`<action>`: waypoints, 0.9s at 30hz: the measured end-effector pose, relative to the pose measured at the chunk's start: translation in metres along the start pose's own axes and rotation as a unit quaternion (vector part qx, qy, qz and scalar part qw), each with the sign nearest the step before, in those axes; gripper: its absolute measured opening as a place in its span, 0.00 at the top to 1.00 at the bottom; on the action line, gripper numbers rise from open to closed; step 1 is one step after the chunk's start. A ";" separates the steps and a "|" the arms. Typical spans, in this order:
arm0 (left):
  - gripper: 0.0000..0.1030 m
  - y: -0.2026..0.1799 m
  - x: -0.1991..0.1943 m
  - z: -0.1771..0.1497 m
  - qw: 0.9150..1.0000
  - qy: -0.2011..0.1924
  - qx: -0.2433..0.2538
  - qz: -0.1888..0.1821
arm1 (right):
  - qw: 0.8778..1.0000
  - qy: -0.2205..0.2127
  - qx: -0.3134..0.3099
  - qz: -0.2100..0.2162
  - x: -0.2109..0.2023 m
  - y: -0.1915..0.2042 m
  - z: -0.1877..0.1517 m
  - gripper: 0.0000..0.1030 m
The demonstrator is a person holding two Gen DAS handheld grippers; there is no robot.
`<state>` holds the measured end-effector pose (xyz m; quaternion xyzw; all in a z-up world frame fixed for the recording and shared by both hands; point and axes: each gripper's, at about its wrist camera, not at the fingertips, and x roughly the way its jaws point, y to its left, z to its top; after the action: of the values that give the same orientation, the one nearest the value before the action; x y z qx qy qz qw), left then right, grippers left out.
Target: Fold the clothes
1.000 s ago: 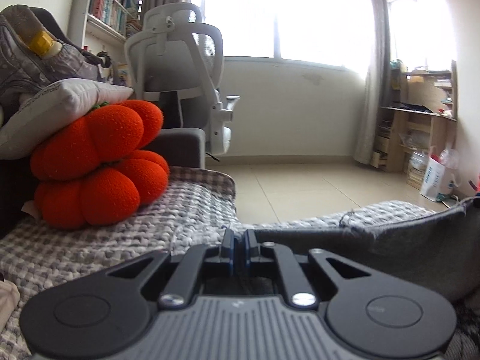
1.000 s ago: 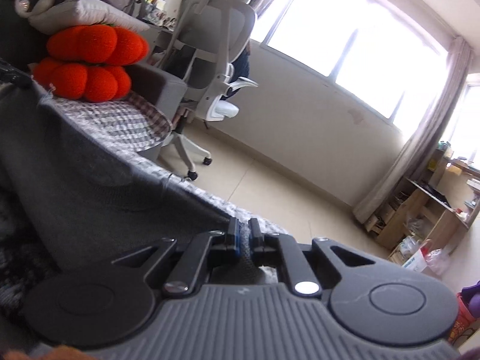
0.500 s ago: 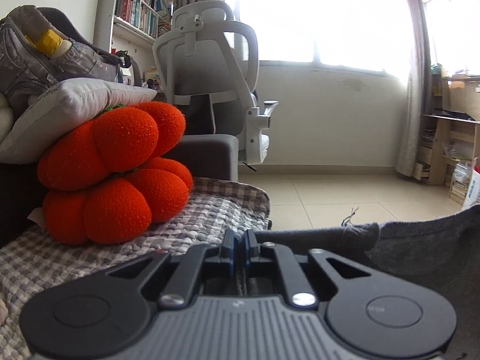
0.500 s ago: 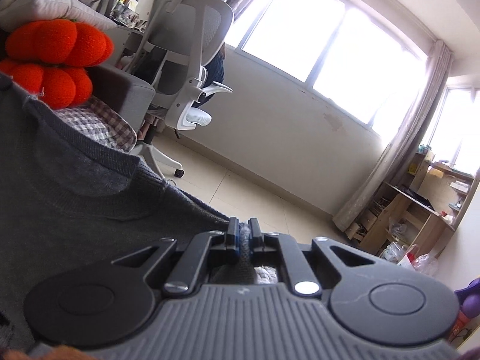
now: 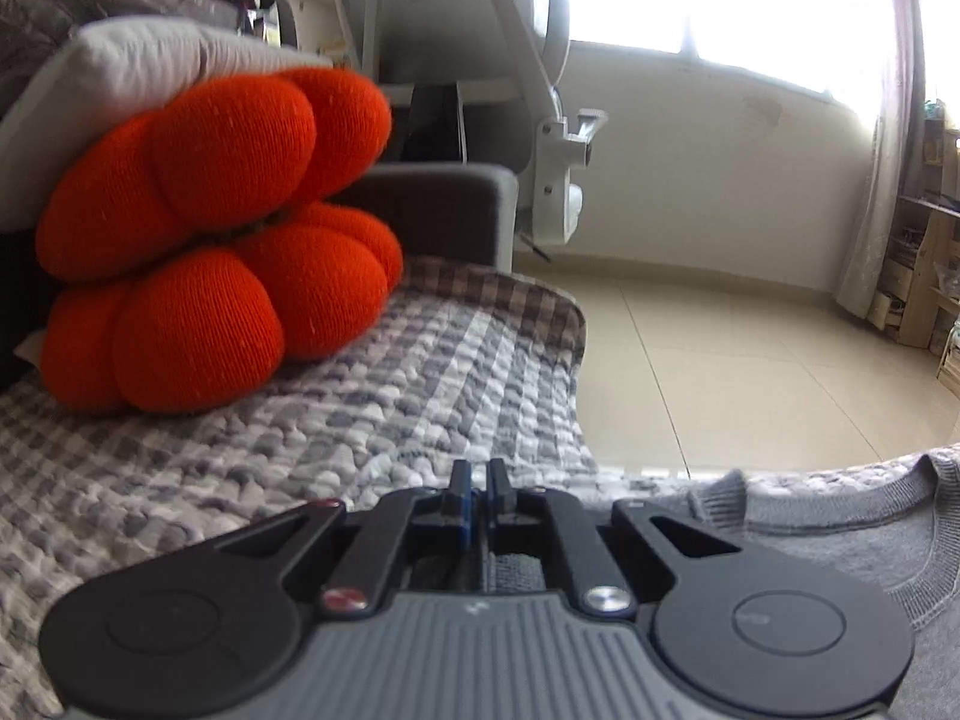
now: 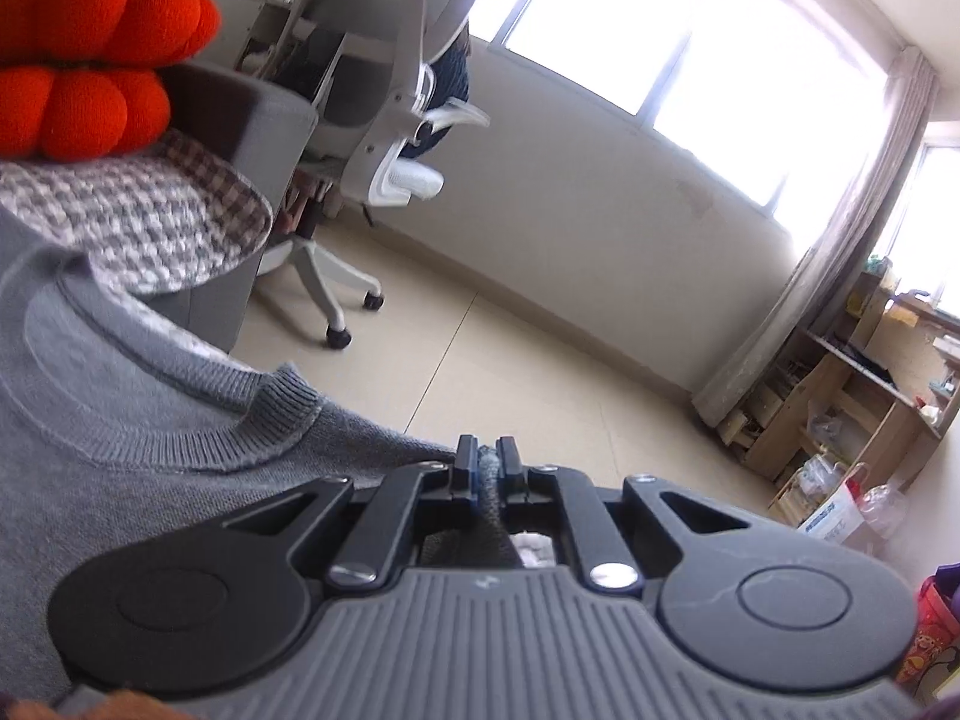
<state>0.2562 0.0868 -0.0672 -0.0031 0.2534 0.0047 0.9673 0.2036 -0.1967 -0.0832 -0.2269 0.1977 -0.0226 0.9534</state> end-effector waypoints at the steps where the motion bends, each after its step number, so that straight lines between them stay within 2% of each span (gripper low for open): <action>1: 0.96 0.000 0.004 0.000 1.000 0.012 0.000 0.000 | 1.000 0.013 -0.003 0.008 0.004 0.001 0.001 0.92; 6: 0.95 -0.001 0.008 0.001 0.999 0.034 0.002 0.002 | 0.997 0.067 -0.018 0.028 0.017 0.006 0.002 0.91; 10: 0.92 -0.002 -0.002 0.006 1.000 0.024 0.000 0.008 | 0.997 0.067 0.014 0.025 0.010 -0.003 0.005 0.89; 11: 0.88 -0.002 -0.006 0.006 1.000 0.021 -0.002 0.007 | 0.997 0.067 0.030 0.028 0.008 -0.007 0.007 0.88; 12: 0.80 -0.002 -0.011 0.007 1.000 0.021 -0.002 0.005 | 0.996 0.067 0.044 0.031 0.006 -0.011 0.009 0.85; 14: 0.69 -0.004 -0.021 0.008 1.000 0.020 0.001 0.003 | 0.995 0.068 0.062 0.034 -0.002 -0.018 0.013 0.79; 15: 0.67 -0.005 -0.026 0.008 1.000 0.019 0.007 0.005 | 0.995 0.067 0.069 0.035 -0.007 -0.021 0.015 0.70; 16: 0.67 -0.006 -0.031 0.009 1.000 0.017 0.010 0.006 | 0.994 0.067 0.075 0.037 -0.011 -0.023 0.016 0.67; 21: 0.66 -0.005 -0.057 0.012 1.000 0.027 -0.005 -0.001 | 0.993 0.066 0.087 0.037 -0.037 -0.033 0.021 0.67; 27: 0.64 -0.010 -0.092 0.013 1.000 0.030 0.004 0.000 | 0.994 0.059 0.088 0.041 -0.067 -0.037 0.027 0.67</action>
<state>0.1827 0.0759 -0.0109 0.0008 0.2822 0.0040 0.9594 0.1540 -0.2093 -0.0198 -0.1317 0.2597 -0.0144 0.9566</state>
